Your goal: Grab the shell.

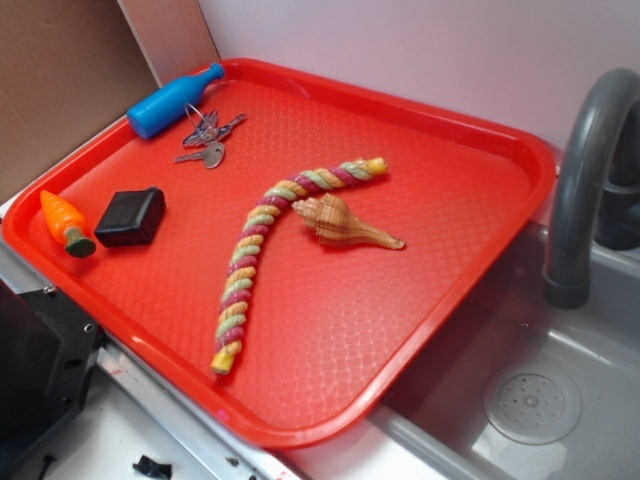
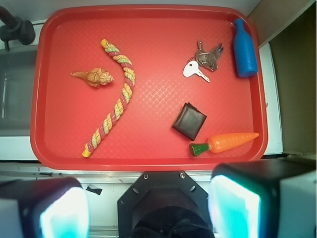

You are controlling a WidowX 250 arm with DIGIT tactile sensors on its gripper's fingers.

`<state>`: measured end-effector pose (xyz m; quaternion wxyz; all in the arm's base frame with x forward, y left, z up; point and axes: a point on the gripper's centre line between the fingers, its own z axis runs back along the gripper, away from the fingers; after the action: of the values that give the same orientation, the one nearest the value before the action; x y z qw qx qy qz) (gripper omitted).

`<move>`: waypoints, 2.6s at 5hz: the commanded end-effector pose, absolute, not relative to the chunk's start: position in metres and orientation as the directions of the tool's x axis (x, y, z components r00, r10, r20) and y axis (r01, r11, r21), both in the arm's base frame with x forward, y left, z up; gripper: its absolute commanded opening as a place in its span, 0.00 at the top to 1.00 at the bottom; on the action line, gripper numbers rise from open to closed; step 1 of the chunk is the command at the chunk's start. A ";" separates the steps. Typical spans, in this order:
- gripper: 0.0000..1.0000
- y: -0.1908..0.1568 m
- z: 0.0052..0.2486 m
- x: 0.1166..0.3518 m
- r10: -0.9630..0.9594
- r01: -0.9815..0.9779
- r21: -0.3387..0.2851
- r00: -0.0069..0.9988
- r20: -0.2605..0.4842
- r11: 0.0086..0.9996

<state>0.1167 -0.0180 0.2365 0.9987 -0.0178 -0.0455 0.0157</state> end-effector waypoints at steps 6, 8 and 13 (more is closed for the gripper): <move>0.00 -0.104 0.135 0.237 -0.835 0.836 0.097 0.518 0.184 0.540; 0.00 -0.113 0.084 0.247 -0.877 0.880 0.024 0.469 0.108 0.474; 1.00 -0.113 0.026 0.248 -0.877 0.878 -0.031 0.477 -0.055 0.479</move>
<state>0.2573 -0.1035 0.0202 0.8619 0.0000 0.0441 -0.5052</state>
